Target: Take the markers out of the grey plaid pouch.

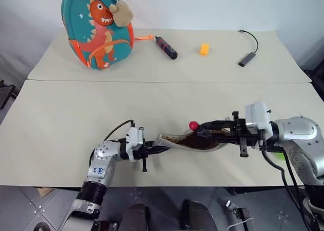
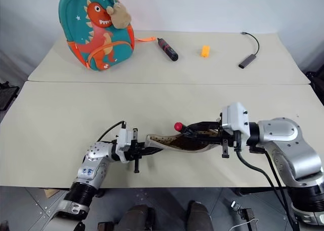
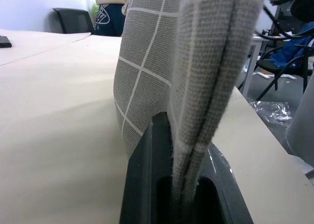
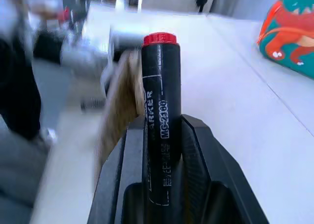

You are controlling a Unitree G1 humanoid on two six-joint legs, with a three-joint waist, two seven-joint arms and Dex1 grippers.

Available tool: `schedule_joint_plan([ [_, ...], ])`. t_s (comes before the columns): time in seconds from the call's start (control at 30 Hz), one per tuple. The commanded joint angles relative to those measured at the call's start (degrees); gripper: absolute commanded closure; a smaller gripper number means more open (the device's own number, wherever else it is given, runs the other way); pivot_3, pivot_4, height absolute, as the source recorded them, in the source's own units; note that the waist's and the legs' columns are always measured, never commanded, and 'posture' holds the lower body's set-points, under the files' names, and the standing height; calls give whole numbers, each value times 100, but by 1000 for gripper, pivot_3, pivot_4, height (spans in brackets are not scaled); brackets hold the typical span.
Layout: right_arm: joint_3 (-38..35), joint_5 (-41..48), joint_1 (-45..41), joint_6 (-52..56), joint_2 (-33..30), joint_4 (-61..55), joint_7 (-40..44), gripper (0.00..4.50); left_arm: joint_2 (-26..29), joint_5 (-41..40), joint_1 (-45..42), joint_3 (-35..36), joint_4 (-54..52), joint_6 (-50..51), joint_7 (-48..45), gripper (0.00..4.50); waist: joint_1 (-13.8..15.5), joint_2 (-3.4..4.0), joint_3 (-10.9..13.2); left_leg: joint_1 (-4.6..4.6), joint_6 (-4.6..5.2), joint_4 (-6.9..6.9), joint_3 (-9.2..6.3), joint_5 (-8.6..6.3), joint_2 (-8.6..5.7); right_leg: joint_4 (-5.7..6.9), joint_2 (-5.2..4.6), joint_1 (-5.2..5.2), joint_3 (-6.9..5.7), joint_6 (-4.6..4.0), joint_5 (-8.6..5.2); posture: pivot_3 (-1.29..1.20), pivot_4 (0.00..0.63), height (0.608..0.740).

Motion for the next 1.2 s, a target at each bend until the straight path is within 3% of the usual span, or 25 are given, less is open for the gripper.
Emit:
schedule_joint_plan([
  [0.03, -1053, 1994, -168, 1145, -220, -406, -1075, 3914, 103, -97, 57, -62, -147, -4, -237, 4500, 34, 0, 0, 0, 0, 1, -12, 0, 0, 1, -2, -1, 1, 0, 0, 0, 150, 740],
  [0.13, -1800, 2220, 150, 1528, -490, -72, -1355, 3914, 70, -178, 34, -22, -119, -16, -304, 4500, 85, 0, 0, 0, 1, 3, -19, -1, -2, 0, -4, 0, 1, -3, 2, 0, 150, 740],
  [0.23, -2332, 1439, 968, 1517, -835, 406, -1200, 3915, 42, -206, 13, 21, -11, -139, -386, 4500, 150, -2, -1, -1, 9, 2, 8, -5, -7, -5, -3, 8, -2, -3, 2, 0, 150, 740],
  [0.53, -1947, -1414, 2860, 203, -1268, 1432, -821, 3915, 35, -147, -12, -55, 87, -398, -632, 4500, 155, 5, -5, 1, 10, 0, 43, -6, -6, -1, -1, 0, 3, -1, 2, 0, 150, 740],
  [0.7, -1856, -1808, 2643, -18, -945, 1866, -1089, 3915, -35, -155, 1, -18, 91, -375, -476, 4500, 69, 5, -5, 4, 8, 1, 44, -4, -3, 0, 0, 1, 5, -1, 3, 0, 150, 740],
  [0.97, -2007, -1985, 2745, -495, -664, 1893, -835, 1492, 134, -309, 228, 98, -351, 131, -172, 4500, 61, 6, -6, 4, 5, 0, 40, -3, -2, -1, 1, 1, 4, -1, 3, 0, 150, 740],
  [1.1, -2218, -1536, 2630, -1420, 79, 1497, -606, 106, 730, -1227, 717, 584, -1264, 1762, 113, 4500, 50, 5, -5, 5, 5, -1, 36, -3, 1, -1, 2, 2, 4, -1, 2, 0, 150, 740],
  [1.2, -2139, -1204, 2591, -2296, 870, 1005, -272, 44, 1157, -2434, 1024, 1285, -1647, 3458, 700, 4500, 6, 16, -2, 18, -7, -11, 6, 0, 19, 1, 12, 1, 6, -5, -1, 0, 150, 740],
])
